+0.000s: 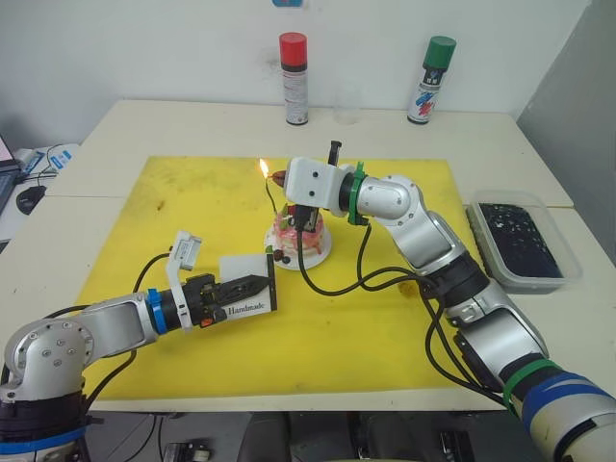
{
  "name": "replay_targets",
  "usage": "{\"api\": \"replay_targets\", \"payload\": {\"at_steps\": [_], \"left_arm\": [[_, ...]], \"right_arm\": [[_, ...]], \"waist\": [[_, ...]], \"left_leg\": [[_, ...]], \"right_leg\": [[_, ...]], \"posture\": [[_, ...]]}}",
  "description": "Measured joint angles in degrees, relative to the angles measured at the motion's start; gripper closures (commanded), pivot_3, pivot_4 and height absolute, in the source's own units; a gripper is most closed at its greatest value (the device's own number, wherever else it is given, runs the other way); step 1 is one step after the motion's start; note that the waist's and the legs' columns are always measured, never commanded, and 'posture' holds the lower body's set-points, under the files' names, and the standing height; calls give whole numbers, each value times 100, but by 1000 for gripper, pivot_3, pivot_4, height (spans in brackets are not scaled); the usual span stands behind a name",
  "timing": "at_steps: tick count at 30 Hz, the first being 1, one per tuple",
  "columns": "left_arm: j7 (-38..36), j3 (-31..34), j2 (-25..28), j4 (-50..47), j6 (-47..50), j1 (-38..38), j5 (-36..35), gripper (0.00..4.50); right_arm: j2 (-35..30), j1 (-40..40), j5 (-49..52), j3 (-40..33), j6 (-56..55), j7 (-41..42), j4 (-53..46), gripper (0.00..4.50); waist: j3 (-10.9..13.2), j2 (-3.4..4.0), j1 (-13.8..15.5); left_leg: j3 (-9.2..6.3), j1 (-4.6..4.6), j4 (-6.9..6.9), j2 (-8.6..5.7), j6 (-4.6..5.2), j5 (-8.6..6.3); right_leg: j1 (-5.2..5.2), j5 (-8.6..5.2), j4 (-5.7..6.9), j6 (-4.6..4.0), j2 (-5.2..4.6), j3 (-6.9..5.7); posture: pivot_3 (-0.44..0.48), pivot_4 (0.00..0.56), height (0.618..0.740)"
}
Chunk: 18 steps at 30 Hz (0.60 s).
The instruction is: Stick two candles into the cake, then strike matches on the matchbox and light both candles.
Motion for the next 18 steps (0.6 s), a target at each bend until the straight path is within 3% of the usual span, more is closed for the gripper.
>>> {"api": "replay_targets", "payload": {"at_steps": [18], "left_arm": [[-3, -17, -69, 0, 1, -50, 81, 4500]], "right_arm": [[-63, 159, 11, -21, 147, 65, -223, 4472]], "waist": [[1, 1, 0]], "left_leg": [[2, -1, -3, 0, 0, 0]], "right_leg": [[-4, 0, -1, 0, 0, 1]], "posture": [[0, 150, 740]]}}
